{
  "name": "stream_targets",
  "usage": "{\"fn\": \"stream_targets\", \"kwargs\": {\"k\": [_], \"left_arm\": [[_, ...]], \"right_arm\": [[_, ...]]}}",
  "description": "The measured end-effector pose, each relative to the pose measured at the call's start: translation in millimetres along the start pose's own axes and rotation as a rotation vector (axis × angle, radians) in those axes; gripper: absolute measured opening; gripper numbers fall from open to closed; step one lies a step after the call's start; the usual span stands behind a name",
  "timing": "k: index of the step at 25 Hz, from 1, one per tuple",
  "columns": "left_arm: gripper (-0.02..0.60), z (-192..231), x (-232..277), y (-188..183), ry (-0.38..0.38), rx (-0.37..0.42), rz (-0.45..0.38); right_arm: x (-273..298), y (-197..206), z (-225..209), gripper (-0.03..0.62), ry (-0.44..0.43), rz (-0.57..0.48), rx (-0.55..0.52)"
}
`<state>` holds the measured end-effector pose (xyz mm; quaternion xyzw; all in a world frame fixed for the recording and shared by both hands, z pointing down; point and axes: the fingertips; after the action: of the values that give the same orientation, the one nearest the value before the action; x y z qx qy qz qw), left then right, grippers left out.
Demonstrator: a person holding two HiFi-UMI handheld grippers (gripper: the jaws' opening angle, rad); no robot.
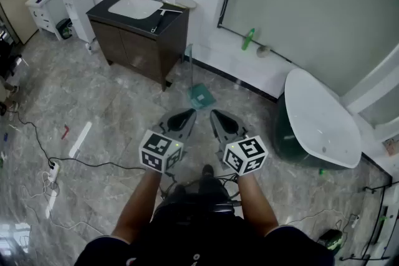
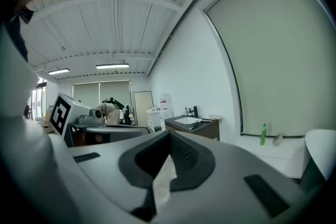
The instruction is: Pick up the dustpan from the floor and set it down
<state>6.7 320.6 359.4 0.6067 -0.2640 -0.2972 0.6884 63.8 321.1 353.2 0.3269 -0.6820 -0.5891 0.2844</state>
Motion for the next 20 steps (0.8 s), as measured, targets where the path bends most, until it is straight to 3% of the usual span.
{"fn": "stream_targets", "kwargs": {"k": [20], "left_arm": [[0.014,5.2,-2.4,6.4,0.000,-0.013,0.006]], "right_arm": [[6.3,3.6,0.0,0.006,0.013,0.001,0.008]]}}
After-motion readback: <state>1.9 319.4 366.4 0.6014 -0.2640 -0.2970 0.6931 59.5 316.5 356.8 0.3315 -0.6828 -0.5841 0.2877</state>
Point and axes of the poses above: the fingertips, and each gripper's own axes: x forward along the fingers, z to its left, y out of its underside, and after that the axes turned 6 degrees about -z, right-handed
